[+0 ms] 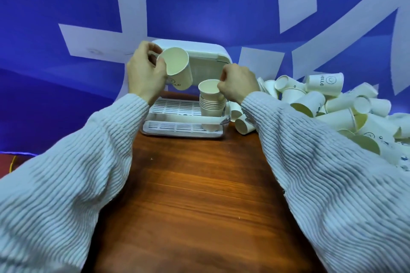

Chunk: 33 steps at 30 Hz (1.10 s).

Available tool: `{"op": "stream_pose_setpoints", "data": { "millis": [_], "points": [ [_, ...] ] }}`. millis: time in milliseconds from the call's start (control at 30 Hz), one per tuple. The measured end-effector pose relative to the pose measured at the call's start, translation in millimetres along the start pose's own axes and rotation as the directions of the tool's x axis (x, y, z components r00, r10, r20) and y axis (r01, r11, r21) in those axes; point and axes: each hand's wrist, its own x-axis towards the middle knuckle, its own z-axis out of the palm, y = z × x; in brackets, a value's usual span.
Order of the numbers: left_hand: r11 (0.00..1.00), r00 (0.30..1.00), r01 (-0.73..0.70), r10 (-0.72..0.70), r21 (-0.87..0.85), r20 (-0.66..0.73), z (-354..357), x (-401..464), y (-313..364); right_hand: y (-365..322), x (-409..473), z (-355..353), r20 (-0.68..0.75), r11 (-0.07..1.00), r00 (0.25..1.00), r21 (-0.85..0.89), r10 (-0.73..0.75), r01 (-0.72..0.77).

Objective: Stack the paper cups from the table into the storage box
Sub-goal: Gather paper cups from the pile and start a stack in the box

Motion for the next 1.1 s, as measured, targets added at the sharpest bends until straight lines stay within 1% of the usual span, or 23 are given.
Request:
{"op": "stream_pose_setpoints", "data": {
  "millis": [67,167,300,433,567,667,767,867,967,1033,1100],
  "points": [
    [1.0,1.0,-0.009,0.009,0.0,0.01,2,1,2,-1,-3,7,0.039,1.0,0.999,-0.009,0.026,-0.026],
    [1.0,0.999,-0.027,0.027,0.002,0.022,9,2,5,3,-8,15,0.057,0.999,0.997,0.011,0.048,-0.049],
    [0.999,0.999,-0.021,0.022,-0.026,0.038,22,0,15,11,-10,16,0.07,0.996,0.997,0.074,0.035,-0.04],
    [0.999,0.999,-0.039,0.04,-0.034,0.027,35,1,29,18,-15,7,-0.04,0.984,0.997,0.165,0.07,-0.062],
    [0.999,0.996,-0.016,0.021,-0.052,0.088,51,3,34,33,-21,1,-0.093,0.985,0.99,0.148,0.107,-0.092],
    [1.0,0.99,-0.022,0.021,0.003,0.137,62,-1,34,46,-24,-3,-0.118,0.986,0.986,0.133,0.116,-0.1],
    [0.992,0.978,-0.019,-0.007,0.123,0.208,71,-9,34,58,-27,-8,-0.132,0.989,0.984,0.111,0.116,-0.102],
    [0.975,0.958,0.013,-0.075,0.221,0.276,76,-15,35,70,-29,-11,-0.117,0.986,0.984,0.108,0.137,-0.125],
    [0.943,0.919,0.038,-0.163,0.332,0.359,81,-21,30,80,-30,-11,-0.115,0.984,0.98,0.094,0.163,-0.152],
    [0.922,0.897,0.046,-0.208,0.385,0.389,83,-25,25,86,-31,-10,-0.13,0.989,0.98,0.043,0.149,-0.144],
    [0.917,0.886,0.06,-0.231,0.394,0.402,85,-25,23,90,-32,-7,-0.097,0.993,0.99,-0.045,0.103,-0.108]
  ]
}}
